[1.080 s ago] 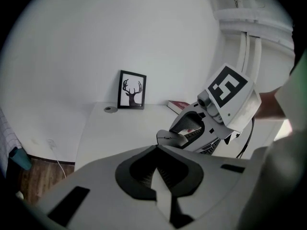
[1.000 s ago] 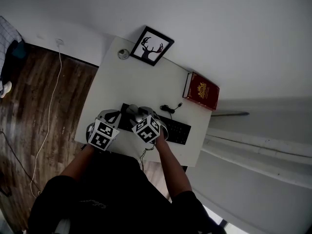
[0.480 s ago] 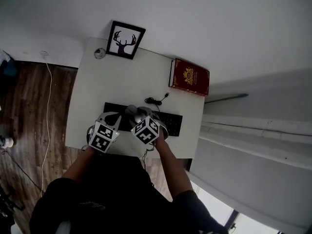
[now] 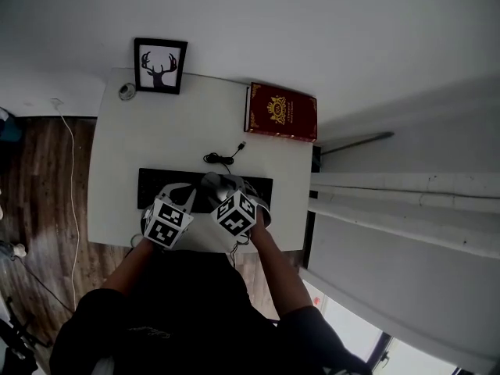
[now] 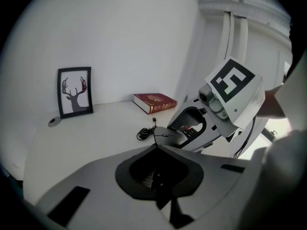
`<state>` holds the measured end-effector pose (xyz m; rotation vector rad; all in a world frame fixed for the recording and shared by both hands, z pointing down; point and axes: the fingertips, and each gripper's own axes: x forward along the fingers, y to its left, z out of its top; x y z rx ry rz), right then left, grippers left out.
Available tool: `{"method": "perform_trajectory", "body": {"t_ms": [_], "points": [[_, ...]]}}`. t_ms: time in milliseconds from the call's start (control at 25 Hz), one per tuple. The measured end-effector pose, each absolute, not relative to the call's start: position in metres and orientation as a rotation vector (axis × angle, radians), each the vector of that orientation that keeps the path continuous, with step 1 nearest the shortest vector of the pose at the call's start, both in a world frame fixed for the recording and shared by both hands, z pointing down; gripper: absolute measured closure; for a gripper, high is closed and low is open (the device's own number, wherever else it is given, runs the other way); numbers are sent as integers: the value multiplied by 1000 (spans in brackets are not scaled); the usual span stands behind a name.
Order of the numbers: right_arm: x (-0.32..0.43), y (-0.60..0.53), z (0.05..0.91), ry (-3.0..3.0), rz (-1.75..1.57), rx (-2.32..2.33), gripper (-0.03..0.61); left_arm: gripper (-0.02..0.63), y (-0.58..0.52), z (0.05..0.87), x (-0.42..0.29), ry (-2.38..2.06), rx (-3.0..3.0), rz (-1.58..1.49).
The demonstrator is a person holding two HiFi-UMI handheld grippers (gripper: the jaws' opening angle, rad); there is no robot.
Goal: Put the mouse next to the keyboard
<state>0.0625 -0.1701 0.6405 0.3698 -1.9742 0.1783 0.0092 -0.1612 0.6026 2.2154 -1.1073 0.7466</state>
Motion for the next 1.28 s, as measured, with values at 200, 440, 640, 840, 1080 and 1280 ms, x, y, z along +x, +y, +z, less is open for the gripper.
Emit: {"method": "perform_trajectory", "body": {"t_ms": [200,440,640,840,1080,1280], "points": [[110,-177,642,-1973,215,404,310,611,-168,608,53,-1078,2213,752],[158,-175,644,-2000,316,459,310,611,-169,614,96,-1039,2227,782],[192,-177,649,-2020,406,535,310,611,-165,619,120,-1005,2232,848],[234,-188,650,-2010,522,693,310,611,-173,618,136,-987,2278,920],[279,-202,659,-1988,693,867,310,611,-175,624,139,-995,2253,910],[296,-209,663,-1963,753,945,310,611,-178,630,132,-1021,2194,852]]}}
